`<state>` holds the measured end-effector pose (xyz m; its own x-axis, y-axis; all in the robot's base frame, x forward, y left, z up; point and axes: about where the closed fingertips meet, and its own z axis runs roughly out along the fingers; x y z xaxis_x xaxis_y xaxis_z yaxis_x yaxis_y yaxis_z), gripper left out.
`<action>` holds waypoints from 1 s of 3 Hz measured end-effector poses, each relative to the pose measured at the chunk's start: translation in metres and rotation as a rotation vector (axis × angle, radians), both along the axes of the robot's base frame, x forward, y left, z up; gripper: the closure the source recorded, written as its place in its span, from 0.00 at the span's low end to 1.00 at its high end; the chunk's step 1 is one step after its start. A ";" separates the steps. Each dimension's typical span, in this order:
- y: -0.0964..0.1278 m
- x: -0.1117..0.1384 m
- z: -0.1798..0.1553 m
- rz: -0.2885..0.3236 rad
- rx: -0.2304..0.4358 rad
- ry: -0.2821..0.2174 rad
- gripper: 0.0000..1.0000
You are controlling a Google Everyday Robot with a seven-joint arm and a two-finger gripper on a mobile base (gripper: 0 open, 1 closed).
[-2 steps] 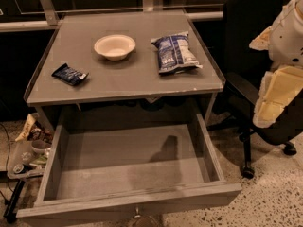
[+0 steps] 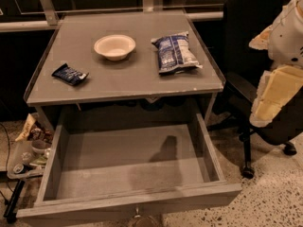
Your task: Place rxbar blueberry into top drawer
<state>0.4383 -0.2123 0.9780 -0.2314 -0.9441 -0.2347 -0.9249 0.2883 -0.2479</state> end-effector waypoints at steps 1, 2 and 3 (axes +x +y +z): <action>0.043 0.005 0.009 0.022 0.012 -0.025 0.00; 0.089 0.021 0.017 0.054 0.026 -0.014 0.00; 0.132 0.039 0.020 0.086 0.035 0.031 0.00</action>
Offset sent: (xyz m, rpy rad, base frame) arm 0.0434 0.1481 0.0259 0.0449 0.0221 0.1010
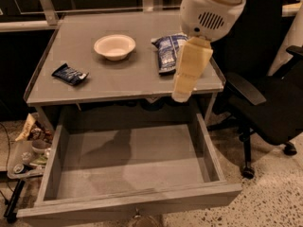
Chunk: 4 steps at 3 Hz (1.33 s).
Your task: Place rxbar blueberry into top drawer
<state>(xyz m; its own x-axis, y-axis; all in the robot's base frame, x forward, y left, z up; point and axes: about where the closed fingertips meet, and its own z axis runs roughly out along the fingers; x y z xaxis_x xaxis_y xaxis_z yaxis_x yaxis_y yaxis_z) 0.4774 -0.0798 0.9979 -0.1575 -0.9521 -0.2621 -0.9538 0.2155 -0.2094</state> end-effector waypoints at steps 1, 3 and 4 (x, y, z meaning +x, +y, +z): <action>0.005 0.001 0.004 0.006 0.007 -0.013 0.00; 0.048 0.050 0.005 -0.033 0.117 -0.053 0.00; 0.090 0.084 0.012 -0.016 0.116 -0.063 0.00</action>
Offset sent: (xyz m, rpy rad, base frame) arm 0.0313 0.0385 -0.0051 0.1669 -0.0560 -0.0257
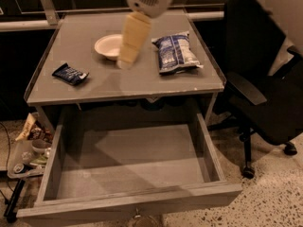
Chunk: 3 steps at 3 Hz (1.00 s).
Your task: Place rxbar blueberry into top drawer
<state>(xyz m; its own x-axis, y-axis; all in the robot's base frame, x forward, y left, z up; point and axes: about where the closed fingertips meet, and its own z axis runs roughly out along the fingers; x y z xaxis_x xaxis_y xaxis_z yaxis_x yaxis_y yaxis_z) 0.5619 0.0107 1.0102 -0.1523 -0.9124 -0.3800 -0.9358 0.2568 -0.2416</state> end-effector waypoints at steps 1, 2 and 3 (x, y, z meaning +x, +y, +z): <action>0.040 0.018 0.002 0.065 0.005 0.016 0.00; 0.045 0.020 0.005 0.070 0.015 0.006 0.00; 0.077 0.035 -0.011 0.077 0.048 0.028 0.00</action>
Offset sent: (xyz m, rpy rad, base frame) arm 0.0166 0.0354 0.0017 0.0040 0.0142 0.0574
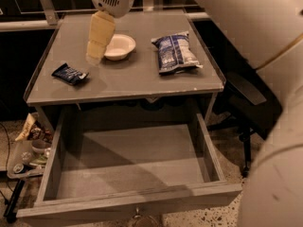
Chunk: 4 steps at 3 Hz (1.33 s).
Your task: Place rxbar blueberry into top drawer
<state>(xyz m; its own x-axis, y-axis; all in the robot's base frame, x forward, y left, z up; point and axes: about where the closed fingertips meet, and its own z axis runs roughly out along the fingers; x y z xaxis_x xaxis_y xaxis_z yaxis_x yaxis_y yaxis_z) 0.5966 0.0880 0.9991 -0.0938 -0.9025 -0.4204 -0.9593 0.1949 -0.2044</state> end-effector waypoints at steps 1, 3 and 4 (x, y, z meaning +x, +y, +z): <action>0.038 0.022 -0.025 0.017 0.018 0.052 0.00; 0.066 0.039 -0.061 0.020 0.036 0.127 0.00; 0.099 0.035 -0.090 0.057 0.069 0.201 0.00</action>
Offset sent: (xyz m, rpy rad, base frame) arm 0.0549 0.0916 -0.0917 0.0538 0.2090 0.0207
